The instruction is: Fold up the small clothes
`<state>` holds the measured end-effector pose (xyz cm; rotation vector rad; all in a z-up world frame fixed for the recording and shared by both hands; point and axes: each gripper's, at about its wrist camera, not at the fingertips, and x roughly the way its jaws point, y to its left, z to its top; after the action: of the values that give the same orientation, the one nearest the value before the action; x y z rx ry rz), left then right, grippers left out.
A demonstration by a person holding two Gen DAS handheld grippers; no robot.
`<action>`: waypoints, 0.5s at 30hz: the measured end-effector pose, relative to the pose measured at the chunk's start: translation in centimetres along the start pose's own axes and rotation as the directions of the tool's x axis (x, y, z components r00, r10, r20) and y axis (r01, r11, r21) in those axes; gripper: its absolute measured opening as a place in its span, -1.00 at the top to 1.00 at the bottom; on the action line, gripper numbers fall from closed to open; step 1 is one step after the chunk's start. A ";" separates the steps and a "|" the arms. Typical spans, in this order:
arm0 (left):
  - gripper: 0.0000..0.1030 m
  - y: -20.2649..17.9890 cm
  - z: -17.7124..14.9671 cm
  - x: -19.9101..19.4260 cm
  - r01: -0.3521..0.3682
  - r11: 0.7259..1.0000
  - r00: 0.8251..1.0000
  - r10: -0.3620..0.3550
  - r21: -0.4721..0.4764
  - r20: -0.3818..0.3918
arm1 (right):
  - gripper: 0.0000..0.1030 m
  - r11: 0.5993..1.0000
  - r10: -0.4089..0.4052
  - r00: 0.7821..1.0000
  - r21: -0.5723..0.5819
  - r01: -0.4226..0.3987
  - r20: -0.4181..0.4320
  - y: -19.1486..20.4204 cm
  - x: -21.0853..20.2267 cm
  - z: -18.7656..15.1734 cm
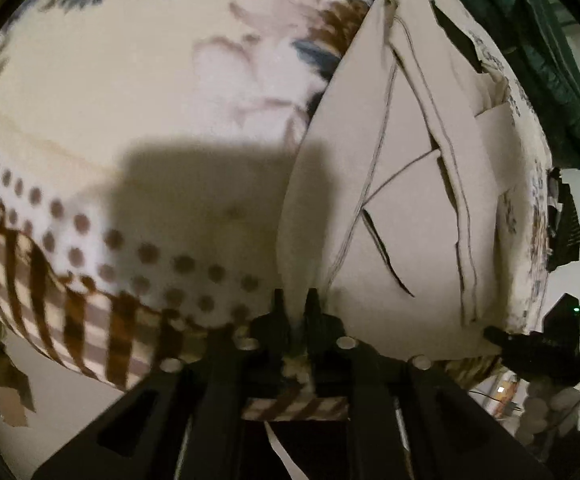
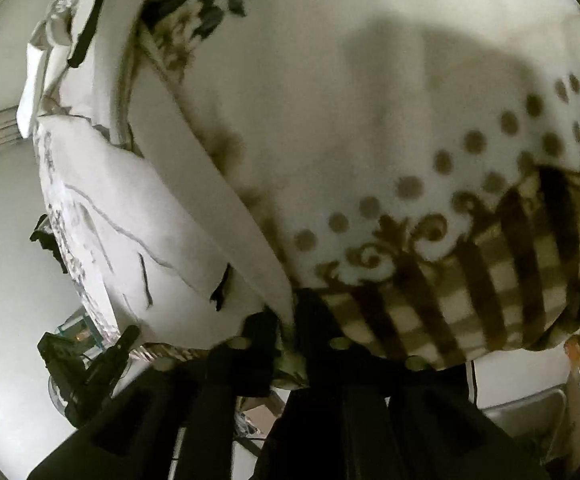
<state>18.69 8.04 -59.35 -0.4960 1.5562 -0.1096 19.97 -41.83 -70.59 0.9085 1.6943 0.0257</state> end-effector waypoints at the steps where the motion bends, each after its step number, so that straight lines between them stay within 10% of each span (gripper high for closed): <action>1: 0.53 0.2 -0.3 0.4 0.017 1.000 1.000 -0.017 -0.019 -0.018 | 0.10 1.000 0.014 1.000 0.011 -0.014 0.002 0.1 0.2 0.0; 6: 0.28 -0.1 0.3 1.9 0.079 0.994 0.996 -0.082 -0.072 -0.038 | -0.03 0.998 0.046 0.999 0.041 -0.045 -0.017 -0.8 1.2 0.1; 8: 0.62 -0.5 0.3 1.6 0.065 0.995 0.998 -0.066 -0.074 -0.011 | -0.01 0.999 0.032 0.999 0.038 -0.031 -0.025 -0.7 1.6 0.2; 9: 0.89 -0.5 0.2 1.3 0.068 0.995 0.998 -0.068 -0.076 0.002 | 0.09 0.999 0.025 1.000 0.027 -0.024 -0.017 -0.6 1.6 0.2; 12: 0.91 -1.9 1.1 1.2 0.052 0.996 0.999 -0.051 -0.070 0.014 | 0.72 0.999 0.005 1.000 -0.034 -0.004 0.014 1.1 1.5 0.3; 15: 0.92 -2.5 1.7 0.1 0.052 0.996 0.998 -0.051 -0.078 0.021 | 0.82 0.998 0.005 1.000 -0.069 -0.003 0.020 2.3 0.9 0.4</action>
<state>20.96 6.18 -58.60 -0.5978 1.5335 -0.0828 21.53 -39.89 -70.47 0.8584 1.6626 0.0766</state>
